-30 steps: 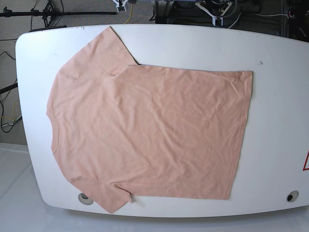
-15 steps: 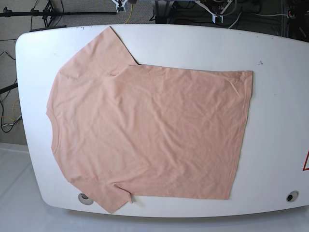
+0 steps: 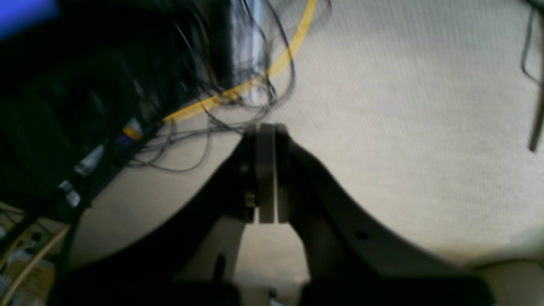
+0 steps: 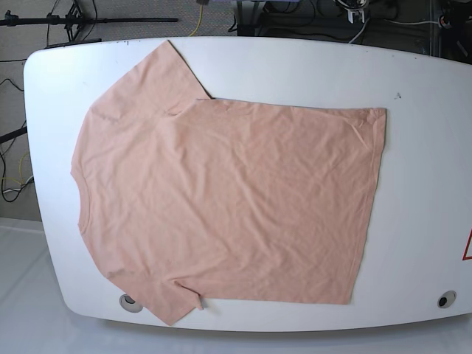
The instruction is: Fold the T-shirt properly
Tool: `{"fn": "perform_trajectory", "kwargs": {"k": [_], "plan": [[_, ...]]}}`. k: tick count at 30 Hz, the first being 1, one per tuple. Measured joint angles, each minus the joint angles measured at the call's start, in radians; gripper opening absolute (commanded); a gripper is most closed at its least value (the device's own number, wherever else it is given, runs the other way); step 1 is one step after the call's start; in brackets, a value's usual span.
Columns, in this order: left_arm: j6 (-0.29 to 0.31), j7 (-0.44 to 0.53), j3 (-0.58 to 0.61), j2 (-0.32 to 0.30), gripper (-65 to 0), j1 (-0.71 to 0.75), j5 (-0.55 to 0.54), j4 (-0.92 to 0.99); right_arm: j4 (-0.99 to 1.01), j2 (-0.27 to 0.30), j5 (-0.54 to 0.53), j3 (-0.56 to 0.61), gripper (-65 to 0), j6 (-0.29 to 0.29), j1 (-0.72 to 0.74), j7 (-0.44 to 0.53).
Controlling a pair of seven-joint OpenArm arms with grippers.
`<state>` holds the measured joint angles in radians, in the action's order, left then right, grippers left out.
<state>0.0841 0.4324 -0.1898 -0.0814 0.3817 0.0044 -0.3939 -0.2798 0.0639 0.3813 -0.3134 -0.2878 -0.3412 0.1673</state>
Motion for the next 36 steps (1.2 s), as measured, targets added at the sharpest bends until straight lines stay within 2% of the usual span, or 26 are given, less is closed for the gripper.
{"fn": "perform_trajectory", "kwargs": {"k": [3, 8, 10, 12, 19, 25, 29, 32, 33, 36], "plan": [[0.003, -0.029, -0.005, -0.001, -65.0, 0.013, -0.001, -0.003, -0.011, 0.0, -0.004, 0.0, -65.0, 0.0, -0.003, 0.0], [0.006, -0.022, -0.008, -0.002, -65.0, -0.004, 0.006, 0.04, -0.002, -0.007, -0.005, 0.0, -65.0, 0.001, 0.021, 0.01], [0.002, -0.062, -0.002, -0.003, -65.0, -0.018, 0.021, 0.06, 0.006, -0.011, 0.009, 0.0, -65.0, 0.011, 0.033, -0.004], [0.007, -0.043, 0.0, -0.002, -65.0, -0.017, 0.02, 0.055, 0.001, -0.015, 0.008, 0.0, -65.0, 0.014, 0.035, 0.0], [0.014, -0.039, 0.009, -0.015, -65.0, 0.069, 0.002, -0.099, -0.112, -0.019, 0.005, 0.0, -65.0, 0.003, -0.023, 0.014], [0.004, -0.035, 0.002, -0.057, -65.0, 0.183, -0.006, -0.229, -0.217, 0.001, -0.014, 0.001, -65.0, 0.006, -0.113, 0.008], [0.011, -0.01, 0.002, -0.069, -65.0, 0.236, -0.006, -0.278, -0.275, 0.01, -0.016, 0.008, -65.0, 0.006, -0.156, 0.006], [0.048, 0.08, -0.002, -0.071, -65.0, 0.283, 0.005, -0.358, -0.38, 0.016, -0.028, 0.02, -65.0, -0.002, -0.213, 0.028], [0.048, 0.085, -0.002, -0.072, -65.0, 0.293, 0.005, -0.37, -0.397, 0.019, -0.034, 0.02, -65.0, -0.015, -0.224, 0.037], [0.039, 0.062, -0.004, -0.074, -65.0, 0.333, 0.005, -0.422, -0.467, 0.035, -0.059, 0.023, -65.0, -0.007, -0.263, 0.011]]}}
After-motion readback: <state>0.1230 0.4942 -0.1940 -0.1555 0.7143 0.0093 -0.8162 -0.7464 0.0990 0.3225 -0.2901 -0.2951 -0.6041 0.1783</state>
